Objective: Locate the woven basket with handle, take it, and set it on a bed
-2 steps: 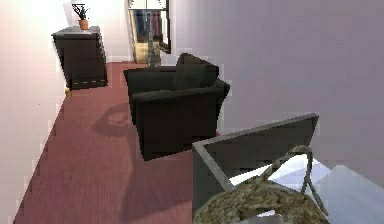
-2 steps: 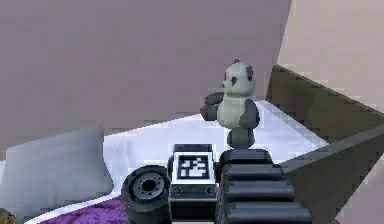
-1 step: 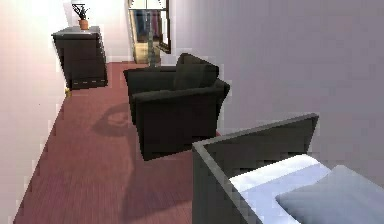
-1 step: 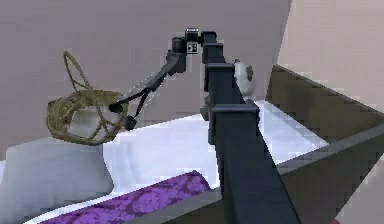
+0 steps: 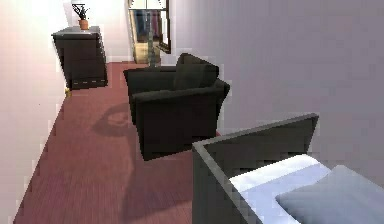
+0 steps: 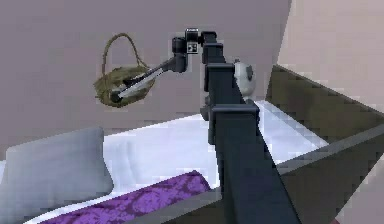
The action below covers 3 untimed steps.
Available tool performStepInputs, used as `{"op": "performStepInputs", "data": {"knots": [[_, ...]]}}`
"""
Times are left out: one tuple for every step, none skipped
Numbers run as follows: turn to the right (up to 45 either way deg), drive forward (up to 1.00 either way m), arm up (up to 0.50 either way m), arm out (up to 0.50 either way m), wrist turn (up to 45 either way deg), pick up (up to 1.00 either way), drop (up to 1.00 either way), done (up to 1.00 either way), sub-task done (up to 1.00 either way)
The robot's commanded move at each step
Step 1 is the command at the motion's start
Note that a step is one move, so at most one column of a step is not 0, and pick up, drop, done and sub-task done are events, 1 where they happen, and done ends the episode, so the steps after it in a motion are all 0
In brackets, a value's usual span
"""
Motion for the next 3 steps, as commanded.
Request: {"op": "performStepInputs", "data": {"knots": [[0.0, 0.0, 0.0, 0.0, 45.0, 0.0, 0.0, 0.0, 0.0], [0.0, 0.0, 0.0, 0.0, 36.0, 0.0, 0.0, 0.0, 0.0], [0.0, 0.0, -0.16, 0.0, 0.0, 0.0, 0.0, 0.0, 0.0]]}}
